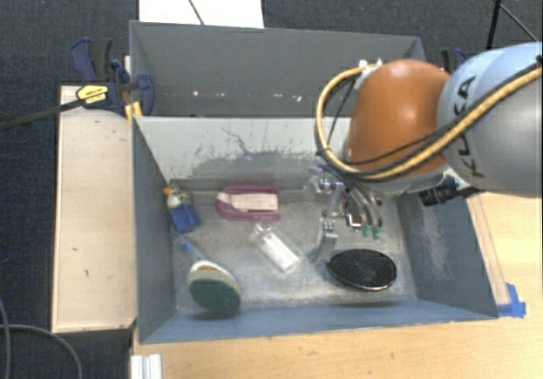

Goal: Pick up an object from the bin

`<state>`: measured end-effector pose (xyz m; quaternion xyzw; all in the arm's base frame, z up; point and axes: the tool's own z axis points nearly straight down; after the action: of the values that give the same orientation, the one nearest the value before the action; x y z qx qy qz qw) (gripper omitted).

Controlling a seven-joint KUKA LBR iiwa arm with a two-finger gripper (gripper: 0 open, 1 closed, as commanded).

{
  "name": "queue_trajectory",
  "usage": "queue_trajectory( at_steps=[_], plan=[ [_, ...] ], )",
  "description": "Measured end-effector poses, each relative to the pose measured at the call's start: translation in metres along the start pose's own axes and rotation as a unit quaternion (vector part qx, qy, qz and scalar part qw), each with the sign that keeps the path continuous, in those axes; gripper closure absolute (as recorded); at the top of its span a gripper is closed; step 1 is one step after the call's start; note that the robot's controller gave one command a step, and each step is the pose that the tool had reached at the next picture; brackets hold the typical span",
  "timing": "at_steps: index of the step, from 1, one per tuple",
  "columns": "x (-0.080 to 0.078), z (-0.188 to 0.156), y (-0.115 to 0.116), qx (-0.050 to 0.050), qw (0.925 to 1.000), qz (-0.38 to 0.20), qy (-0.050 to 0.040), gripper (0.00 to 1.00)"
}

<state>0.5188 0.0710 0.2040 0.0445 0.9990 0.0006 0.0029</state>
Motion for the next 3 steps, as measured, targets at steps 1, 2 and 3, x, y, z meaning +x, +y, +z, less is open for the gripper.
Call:
queue_trajectory(
  at_steps=[1, 2, 3],
  plan=[
    [0.024, 0.093, -0.019, 0.000, 0.9800, -0.199, 0.0041, 0.00],
    [-0.013, -0.024, 0.040, -0.001, 0.9517, -0.307, -0.0026, 0.00],
    [0.027, 0.025, 0.163, -0.002, 0.9524, -0.305, 0.0033, 0.00]
  ],
)
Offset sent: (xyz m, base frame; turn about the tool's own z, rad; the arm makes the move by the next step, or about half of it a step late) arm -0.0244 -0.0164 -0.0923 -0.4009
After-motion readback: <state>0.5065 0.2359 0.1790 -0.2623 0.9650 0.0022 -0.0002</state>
